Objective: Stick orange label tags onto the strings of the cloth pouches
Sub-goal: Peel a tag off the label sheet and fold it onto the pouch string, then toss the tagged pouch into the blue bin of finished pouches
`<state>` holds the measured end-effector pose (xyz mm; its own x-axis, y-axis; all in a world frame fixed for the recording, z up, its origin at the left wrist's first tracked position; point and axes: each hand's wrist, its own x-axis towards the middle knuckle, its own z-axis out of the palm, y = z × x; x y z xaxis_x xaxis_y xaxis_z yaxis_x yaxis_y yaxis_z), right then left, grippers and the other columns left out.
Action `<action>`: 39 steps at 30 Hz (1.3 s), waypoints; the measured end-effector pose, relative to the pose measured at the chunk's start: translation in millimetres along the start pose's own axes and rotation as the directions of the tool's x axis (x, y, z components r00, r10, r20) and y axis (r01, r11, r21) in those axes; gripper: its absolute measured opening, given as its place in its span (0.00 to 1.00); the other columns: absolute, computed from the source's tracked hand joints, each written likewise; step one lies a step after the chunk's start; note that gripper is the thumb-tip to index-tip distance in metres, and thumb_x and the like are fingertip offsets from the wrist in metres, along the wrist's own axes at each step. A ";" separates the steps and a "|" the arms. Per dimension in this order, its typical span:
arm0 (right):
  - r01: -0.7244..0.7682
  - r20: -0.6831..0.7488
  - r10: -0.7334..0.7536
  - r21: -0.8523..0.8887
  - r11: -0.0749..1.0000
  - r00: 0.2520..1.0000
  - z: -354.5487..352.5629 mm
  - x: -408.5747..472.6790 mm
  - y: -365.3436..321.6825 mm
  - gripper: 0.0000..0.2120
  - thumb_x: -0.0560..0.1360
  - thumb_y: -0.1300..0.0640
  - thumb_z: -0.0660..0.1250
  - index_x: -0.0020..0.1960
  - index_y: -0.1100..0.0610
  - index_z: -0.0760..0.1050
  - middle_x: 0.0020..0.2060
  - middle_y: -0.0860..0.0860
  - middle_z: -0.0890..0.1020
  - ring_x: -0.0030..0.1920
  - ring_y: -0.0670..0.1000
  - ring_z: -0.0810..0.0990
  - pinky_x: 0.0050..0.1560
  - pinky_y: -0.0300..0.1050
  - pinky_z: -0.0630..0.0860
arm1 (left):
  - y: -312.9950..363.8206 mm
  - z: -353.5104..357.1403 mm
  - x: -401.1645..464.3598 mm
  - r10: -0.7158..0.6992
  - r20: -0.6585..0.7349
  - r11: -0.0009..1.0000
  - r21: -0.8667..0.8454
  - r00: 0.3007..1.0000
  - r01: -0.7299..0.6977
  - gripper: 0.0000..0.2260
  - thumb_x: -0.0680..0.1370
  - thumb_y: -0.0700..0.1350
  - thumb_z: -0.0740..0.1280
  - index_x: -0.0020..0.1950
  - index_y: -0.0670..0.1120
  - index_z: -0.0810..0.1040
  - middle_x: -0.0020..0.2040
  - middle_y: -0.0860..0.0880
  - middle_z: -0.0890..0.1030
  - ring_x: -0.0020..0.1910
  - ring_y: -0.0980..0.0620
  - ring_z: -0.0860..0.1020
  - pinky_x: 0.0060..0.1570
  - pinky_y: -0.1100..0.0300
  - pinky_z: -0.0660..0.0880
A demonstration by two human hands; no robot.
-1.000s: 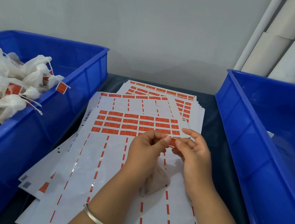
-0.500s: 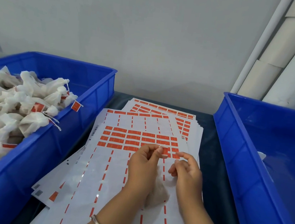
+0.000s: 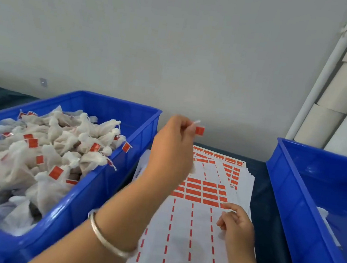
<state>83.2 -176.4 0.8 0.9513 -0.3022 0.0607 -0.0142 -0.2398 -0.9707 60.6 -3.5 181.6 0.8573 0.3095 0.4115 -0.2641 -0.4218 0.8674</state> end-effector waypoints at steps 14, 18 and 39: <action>0.037 0.044 -0.033 -0.106 0.994 0.998 3.8 -6.9 -8.4 0.07 0.80 0.59 0.59 0.50 0.47 0.72 0.43 0.43 0.80 0.38 0.50 0.82 0.32 0.37 0.74 | -20.7 -105.6 102.3 0.006 -0.298 0.919 0.378 0.955 0.113 0.10 0.80 0.42 0.56 0.55 0.42 0.74 0.52 0.45 0.79 0.44 0.45 0.75 0.37 0.54 0.69; 0.051 0.052 -0.043 -0.154 0.987 0.998 5.2 -8.5 -9.2 0.07 0.79 0.59 0.60 0.53 0.48 0.71 0.47 0.43 0.78 0.40 0.49 0.81 0.33 0.35 0.73 | -54.0 -116.5 94.1 -0.141 -0.258 0.858 0.449 0.956 0.248 0.10 0.79 0.39 0.58 0.55 0.39 0.76 0.51 0.40 0.79 0.47 0.41 0.77 0.39 0.54 0.69; 0.350 0.090 -0.338 -0.199 0.916 0.937 -46.8 -23.0 -121.5 0.04 0.77 0.53 0.65 0.45 0.45 0.76 0.40 0.41 0.82 0.38 0.38 0.82 0.31 0.30 0.74 | -123.5 31.3 -86.6 -0.326 0.558 0.825 0.562 0.763 -0.059 0.13 0.75 0.55 0.65 0.59 0.60 0.74 0.67 0.61 0.70 0.65 0.58 0.68 0.66 0.58 0.63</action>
<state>48.7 -183.4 128.2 0.9237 -0.1188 0.3642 0.2584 -0.5087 -0.8213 32.8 -4.9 30.1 0.9869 -0.1020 -0.1246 -0.0200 -0.8453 0.5340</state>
